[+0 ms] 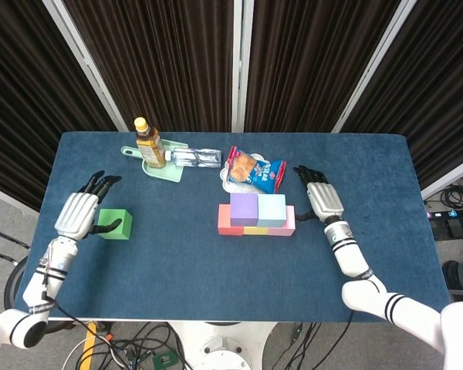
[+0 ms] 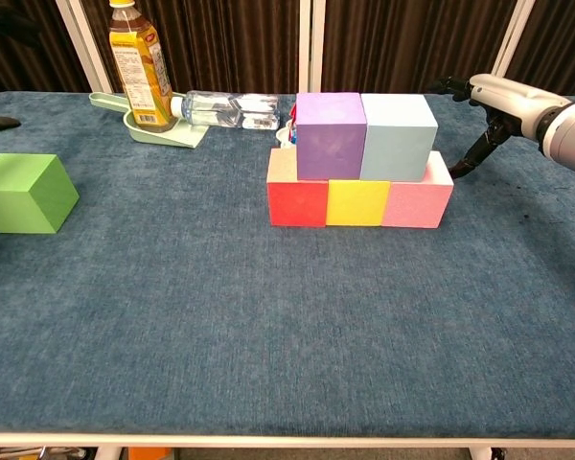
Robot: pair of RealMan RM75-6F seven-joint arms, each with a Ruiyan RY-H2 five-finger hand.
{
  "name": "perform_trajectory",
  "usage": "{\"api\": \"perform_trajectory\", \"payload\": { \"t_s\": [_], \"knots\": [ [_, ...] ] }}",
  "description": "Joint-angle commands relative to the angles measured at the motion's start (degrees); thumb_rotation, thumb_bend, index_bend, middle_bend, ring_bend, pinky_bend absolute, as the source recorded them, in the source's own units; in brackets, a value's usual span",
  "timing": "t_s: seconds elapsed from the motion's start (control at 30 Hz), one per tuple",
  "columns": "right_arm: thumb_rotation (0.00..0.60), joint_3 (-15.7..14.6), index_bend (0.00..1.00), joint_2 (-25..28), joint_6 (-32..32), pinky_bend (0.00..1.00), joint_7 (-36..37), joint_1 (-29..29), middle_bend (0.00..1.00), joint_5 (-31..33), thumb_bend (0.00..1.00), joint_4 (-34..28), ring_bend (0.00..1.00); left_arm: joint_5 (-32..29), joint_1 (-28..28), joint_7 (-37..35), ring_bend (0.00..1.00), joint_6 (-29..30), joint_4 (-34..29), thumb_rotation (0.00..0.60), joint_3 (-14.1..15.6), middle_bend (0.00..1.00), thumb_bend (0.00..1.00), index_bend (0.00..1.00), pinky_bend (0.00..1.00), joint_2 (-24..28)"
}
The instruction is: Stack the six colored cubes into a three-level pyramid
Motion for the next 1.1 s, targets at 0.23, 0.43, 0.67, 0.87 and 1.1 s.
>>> {"api": "perform_trajectory", "payload": {
  "t_s": [0.23,0.43,0.67,0.87,1.1],
  "knots": [
    [0.600,0.43,0.00,2.04,0.58,0.00,0.56,-0.52,0.00,-0.66,0.02,-2.20,0.00,0.04,-0.03,-0.18,0.01,-0.46,-0.04,0.600,-0.27,0.12,0.18,0.11,0.26,-0.03],
    [0.600,1.84,0.00,6.47,0.47,0.00,1.27,-0.89,0.00,-0.22,0.02,-8.22,0.00,-0.54,0.21,-1.84,0.01,-1.23,-0.77,0.600,-0.41,0.12,0.18,0.11,0.26,0.33],
    [0.600,2.82,0.00,13.98,1.00,0.00,-2.40,-1.38,0.02,1.46,0.02,-17.27,0.00,0.04,-0.29,-2.33,0.01,-2.56,-0.82,0.600,-0.01,0.12,0.18,0.11,0.26,-0.32],
    [0.600,1.64,0.00,18.49,0.76,0.00,-7.49,-1.50,0.03,4.41,0.02,-23.05,0.00,0.26,-0.43,-2.27,0.01,-2.88,-1.18,0.600,0.01,0.12,0.18,0.11,0.26,-0.27],
    [0.600,0.35,0.00,16.93,1.46,0.00,-9.97,-0.99,0.02,6.93,0.03,-21.18,0.00,0.38,-0.28,-2.12,0.01,-3.23,-1.36,0.600,0.41,0.12,0.18,0.11,0.26,-0.24]
  ]
}}
